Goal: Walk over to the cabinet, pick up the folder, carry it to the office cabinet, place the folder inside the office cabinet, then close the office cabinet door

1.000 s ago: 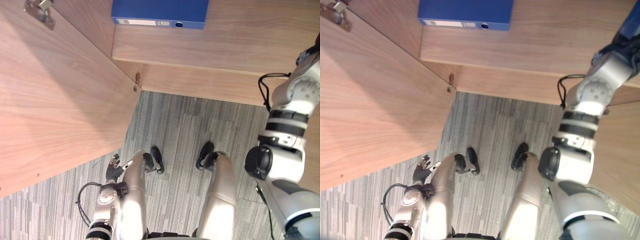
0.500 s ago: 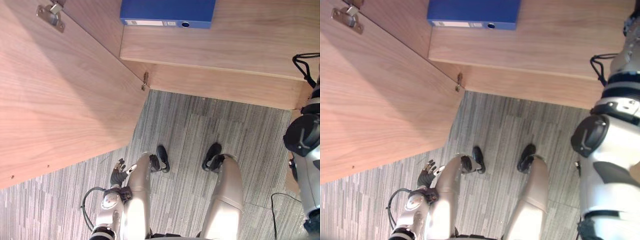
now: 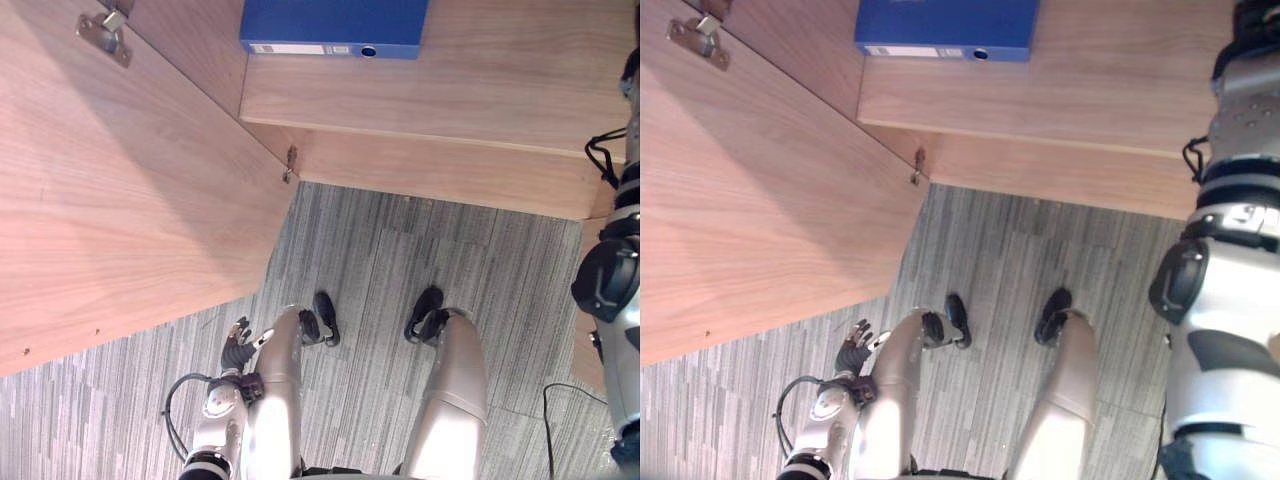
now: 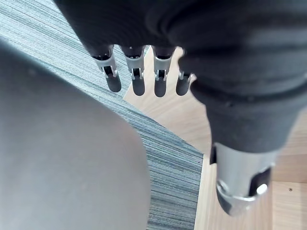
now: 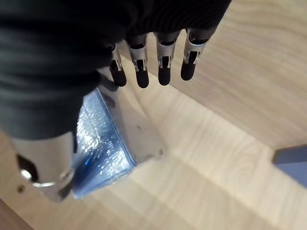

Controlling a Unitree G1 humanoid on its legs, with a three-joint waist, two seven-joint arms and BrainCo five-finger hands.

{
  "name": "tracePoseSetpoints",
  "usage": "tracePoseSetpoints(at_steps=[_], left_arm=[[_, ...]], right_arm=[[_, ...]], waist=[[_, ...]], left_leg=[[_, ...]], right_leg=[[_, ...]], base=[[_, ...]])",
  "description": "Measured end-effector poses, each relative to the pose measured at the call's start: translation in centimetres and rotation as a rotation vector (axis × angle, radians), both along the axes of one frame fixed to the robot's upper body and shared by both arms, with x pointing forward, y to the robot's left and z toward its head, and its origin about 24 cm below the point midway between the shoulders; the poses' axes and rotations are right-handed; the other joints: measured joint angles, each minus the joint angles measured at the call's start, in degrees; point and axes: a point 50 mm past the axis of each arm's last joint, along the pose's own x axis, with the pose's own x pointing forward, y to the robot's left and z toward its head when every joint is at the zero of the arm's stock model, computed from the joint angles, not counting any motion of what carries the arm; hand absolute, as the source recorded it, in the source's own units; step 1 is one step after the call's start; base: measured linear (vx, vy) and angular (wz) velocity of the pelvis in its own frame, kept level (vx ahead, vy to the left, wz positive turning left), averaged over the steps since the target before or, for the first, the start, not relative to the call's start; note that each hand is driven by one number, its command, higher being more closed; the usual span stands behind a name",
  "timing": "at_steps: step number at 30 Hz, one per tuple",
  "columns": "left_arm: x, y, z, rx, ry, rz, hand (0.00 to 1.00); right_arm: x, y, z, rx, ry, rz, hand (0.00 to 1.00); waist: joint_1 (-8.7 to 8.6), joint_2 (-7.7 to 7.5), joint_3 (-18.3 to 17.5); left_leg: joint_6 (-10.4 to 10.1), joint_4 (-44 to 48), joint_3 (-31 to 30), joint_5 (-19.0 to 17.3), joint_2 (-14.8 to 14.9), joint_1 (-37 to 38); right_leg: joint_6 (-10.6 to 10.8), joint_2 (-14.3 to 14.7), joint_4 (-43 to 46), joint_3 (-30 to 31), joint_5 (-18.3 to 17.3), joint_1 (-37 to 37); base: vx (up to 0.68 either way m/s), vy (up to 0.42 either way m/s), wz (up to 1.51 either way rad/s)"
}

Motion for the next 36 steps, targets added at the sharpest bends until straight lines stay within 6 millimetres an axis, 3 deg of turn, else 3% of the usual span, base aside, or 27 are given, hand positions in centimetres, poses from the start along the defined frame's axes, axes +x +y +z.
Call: tracePoseSetpoints(at_steps=[14, 21, 31, 36], left_arm=[[0.4, 0.2, -0.3, 0.045, 0.021, -0.055, 0.0], [0.1, 0.3, -0.9, 0.068, 0.055, -0.073, 0.0], [-0.2, 0.1, -1.4, 0.07, 0.084, -0.103, 0.0], [-0.7, -0.1, -1.7, 0.062, 0.1, -0.125, 0.0]], right_arm=[[1.4, 0.6, -3.5, -0.472, 0.256, -0.074, 0.0], [1.5, 0.1, -5.2, -0.562, 0.319, -0.083, 0.0], [1.0, -1.2, -5.7, -0.598, 0.359, -0.099, 0.0], [0.9, -2.0, -8.0, -0.689, 0.469, -0.118, 0.0]], waist=[[0.31, 0.02, -0.07], [0.26, 0.0, -1.26], [0.21, 0.0, -2.67], [0.41, -0.01, -2.9]], left_leg=[[0.07, 1.3, -0.15, -0.14, 1.63, 2.08], [-0.02, 0.48, 0.47, -0.13, 2.37, 3.32], [-0.16, -0.28, 0.79, -0.04, 2.39, 3.96], [-0.17, -1.27, 0.92, -0.04, 2.27, 5.73]], right_leg=[[-0.61, 1.0, -0.27, -0.92, 0.39, 2.84], [-0.81, 1.88, -1.34, -1.02, 0.56, 3.75], [-1.27, 1.97, -1.94, -1.05, 0.83, 4.11], [-1.24, 1.97, -2.8, -1.32, 0.84, 5.9]], base=[[0.0, 0.01, -0.02], [0.0, 0.035, -0.07], [0.0, 0.056, -0.01], [0.01, 0.069, 0.0]])
